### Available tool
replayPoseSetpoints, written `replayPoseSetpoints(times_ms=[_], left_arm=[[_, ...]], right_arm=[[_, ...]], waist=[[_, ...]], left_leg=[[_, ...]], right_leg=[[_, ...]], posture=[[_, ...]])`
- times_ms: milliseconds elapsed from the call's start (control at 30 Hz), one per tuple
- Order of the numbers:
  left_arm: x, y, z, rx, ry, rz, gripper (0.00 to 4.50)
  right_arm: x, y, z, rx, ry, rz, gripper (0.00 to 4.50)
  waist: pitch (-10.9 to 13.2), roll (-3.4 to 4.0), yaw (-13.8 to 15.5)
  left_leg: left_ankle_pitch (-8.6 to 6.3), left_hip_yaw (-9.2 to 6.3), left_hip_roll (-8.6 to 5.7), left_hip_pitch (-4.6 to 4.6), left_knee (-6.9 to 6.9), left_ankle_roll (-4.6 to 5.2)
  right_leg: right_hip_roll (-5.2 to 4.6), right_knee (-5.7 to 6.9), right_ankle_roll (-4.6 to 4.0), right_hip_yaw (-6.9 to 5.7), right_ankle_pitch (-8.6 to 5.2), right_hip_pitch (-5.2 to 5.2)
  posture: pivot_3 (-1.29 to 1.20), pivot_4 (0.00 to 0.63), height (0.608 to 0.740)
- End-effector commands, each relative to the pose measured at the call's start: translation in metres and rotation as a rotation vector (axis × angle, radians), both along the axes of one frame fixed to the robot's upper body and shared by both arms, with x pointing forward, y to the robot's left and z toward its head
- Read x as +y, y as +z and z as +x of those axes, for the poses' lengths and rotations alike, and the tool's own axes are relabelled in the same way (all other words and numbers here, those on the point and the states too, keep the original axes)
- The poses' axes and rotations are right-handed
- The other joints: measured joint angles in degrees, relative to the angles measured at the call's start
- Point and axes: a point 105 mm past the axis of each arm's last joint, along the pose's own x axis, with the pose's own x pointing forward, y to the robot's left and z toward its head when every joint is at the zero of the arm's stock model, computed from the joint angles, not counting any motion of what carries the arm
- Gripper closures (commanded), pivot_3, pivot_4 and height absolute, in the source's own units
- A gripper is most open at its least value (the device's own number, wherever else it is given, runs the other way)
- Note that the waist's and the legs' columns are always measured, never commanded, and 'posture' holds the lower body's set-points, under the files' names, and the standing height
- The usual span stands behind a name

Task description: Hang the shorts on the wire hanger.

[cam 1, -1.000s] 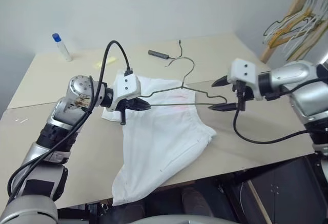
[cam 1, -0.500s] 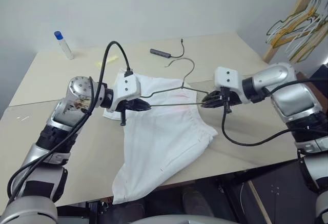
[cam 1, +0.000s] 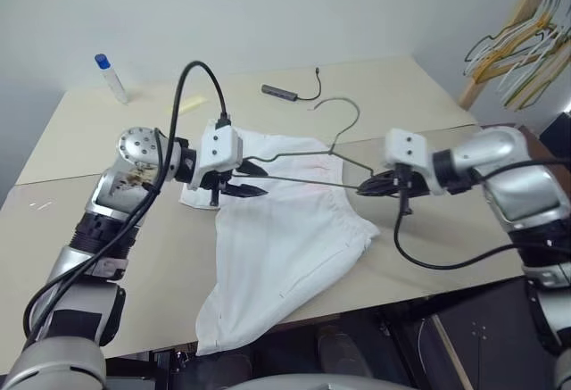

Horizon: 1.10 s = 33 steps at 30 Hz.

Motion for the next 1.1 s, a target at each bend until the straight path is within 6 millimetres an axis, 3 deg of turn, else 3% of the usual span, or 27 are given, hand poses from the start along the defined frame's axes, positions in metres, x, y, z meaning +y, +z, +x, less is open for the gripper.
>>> replayPoseSetpoints(times_ms=[33, 167, 233, 333, 533, 667, 867, 1000, 1100], left_arm=[[0.021, 0.032, 0.012, -0.093, 0.098, -0.1, 1.18], [0.025, 0.056, 0.012, -0.082, 0.197, -0.435, 0.04], [0.027, 0.057, 0.004, -0.004, 0.211, -0.519, 0.04], [0.025, 0.043, -0.027, 0.108, 0.108, -0.489, 0.04], [0.022, 0.021, -0.05, 0.189, 0.065, -0.402, 0.04], [0.023, 0.022, -0.051, 0.193, 0.073, -0.401, 0.04], [0.026, 0.024, -0.054, 0.19, 0.08, -0.389, 0.04], [0.028, 0.024, -0.056, 0.181, 0.091, -0.383, 0.04], [0.029, 0.025, -0.058, 0.176, 0.097, -0.382, 0.04]], right_arm=[[-0.031, 0.021, -0.005, -0.019, -0.168, 0.079, 4.5], [-0.072, 0.002, -0.016, 0.093, -0.435, 0.147, 4.5], [-0.091, -0.01, -0.019, 0.165, -0.592, 0.193, 4.5], [-0.107, -0.036, -0.031, 0.353, -0.788, 0.274, 4.5], [-0.091, -0.063, -0.047, 0.605, -0.842, 0.398, 4.5], [-0.073, -0.072, -0.05, 0.711, -0.796, 0.425, 4.5], [-0.062, -0.077, -0.046, 0.78, -0.759, 0.432, 4.5], [-0.066, -0.078, -0.039, 0.768, -0.787, 0.434, 4.5], [-0.081, -0.067, -0.035, 0.742, -0.828, 0.499, 4.5]], waist=[[0.0, 0.0, 0.04], [-0.09, 0.03, 0.12], [-0.09, 0.03, 0.06], [-0.13, 0.06, -0.58], [-0.22, 0.19, -0.42], [-0.28, 0.3, 0.13], [-0.29, 0.3, 0.51], [-0.29, 0.3, 0.88], [-0.28, 0.3, 1.32]], left_leg=[[0.0, 0.0, 0.0, 0.01, 0.0, 0.0], [0.0, 0.01, 0.06, 0.08, 0.0, 0.01], [-0.03, 0.01, 0.08, 0.24, 0.01, 0.05], [-0.03, 0.02, 0.13, 0.4, -0.02, 0.05], [-0.05, 0.05, 0.15, 0.78, -0.04, 0.07], [-0.07, 0.08, 0.14, 0.79, -0.06, 0.11], [-0.08, 0.09, 0.13, 0.77, -0.05, 0.12], [-0.08, 0.09, 0.13, 0.77, -0.05, 0.12], [-0.08, 0.09, 0.13, 0.77, -0.05, 0.12]], right_leg=[[0.01, 0.0, 0.0, 0.0, 0.0, 0.0], [0.03, 0.0, 0.0, 0.0, 0.0, 0.08], [0.02, -0.04, 0.0, 0.01, 0.0, 0.32], [0.05, -0.05, 0.0, 0.05, 0.0, 0.5], [0.1, -0.2, 0.0, 0.04, 0.0, 0.91], [0.13, -0.27, 0.01, 0.04, -0.01, 0.95], [0.12, -0.3, 0.01, 0.04, -0.01, 0.94], [0.13, -0.29, 0.01, 0.03, -0.01, 0.94], [0.13, -0.31, 0.01, 0.03, -0.01, 0.93]], posture=[[-0.2, 0.0, 0.74], [-0.2, 0.0, 0.74], [-0.2, 0.0, 0.74], [-0.2, 0.0, 0.74], [-0.18, 0.0, 0.74], [-0.18, 0.0, 0.74], [-0.15, 0.0, 0.74], [-0.13, 0.0, 0.74], [-0.12, 0.0, 0.74]])
